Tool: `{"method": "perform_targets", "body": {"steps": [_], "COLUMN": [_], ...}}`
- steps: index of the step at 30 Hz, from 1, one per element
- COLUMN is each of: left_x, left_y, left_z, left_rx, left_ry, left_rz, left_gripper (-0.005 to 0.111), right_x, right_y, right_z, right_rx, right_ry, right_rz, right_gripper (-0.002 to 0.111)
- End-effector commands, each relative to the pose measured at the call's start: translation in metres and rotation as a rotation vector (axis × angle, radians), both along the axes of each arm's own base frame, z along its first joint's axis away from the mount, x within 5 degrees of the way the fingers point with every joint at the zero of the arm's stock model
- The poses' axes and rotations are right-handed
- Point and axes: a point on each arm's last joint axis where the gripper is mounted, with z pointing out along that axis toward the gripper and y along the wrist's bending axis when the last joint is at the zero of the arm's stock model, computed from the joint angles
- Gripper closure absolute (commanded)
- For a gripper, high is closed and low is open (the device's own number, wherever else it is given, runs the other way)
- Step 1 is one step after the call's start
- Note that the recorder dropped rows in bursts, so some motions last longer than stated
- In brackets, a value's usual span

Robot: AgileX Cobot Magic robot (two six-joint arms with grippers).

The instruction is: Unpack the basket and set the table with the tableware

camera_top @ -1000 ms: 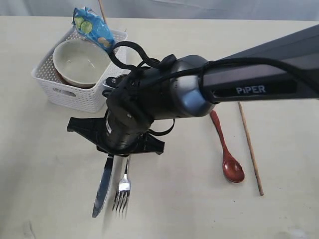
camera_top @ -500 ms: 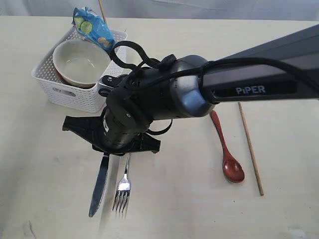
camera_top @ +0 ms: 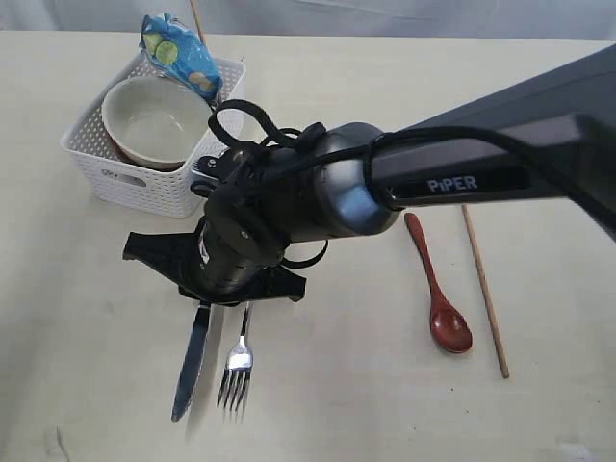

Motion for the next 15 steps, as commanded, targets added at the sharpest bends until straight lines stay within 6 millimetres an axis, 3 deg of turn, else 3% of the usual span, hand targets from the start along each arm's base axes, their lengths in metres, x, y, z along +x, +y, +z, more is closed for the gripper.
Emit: {"method": "perform_targets", "body": {"steps": [1, 5, 15], "left_x": [-0.0021, -0.0023, -0.0025], "left_y": [0.0004, 0.0003, 0.0001], "left_z": [0.0003, 0.0002, 0.0], "left_rx": [0.002, 0.002, 0.001], "left_ry": [-0.003, -0.002, 0.002], "left_rz": [0.006, 0.004, 0.002], "left_gripper": [0.107, 0.107, 0.107], "right_x": [0.0024, 0.0013, 0.0012], "right_y": [-0.0006, -0.0024, -0.0032], "right_z": [0.0028, 0.0034, 0.0042], "right_rx": [0.005, -0.012, -0.018], "right_ry": [-0.013, 0.001, 0.003], "right_rz": [0.008, 0.001, -0.003], "right_gripper": [0.099, 0.077, 0.077]}}
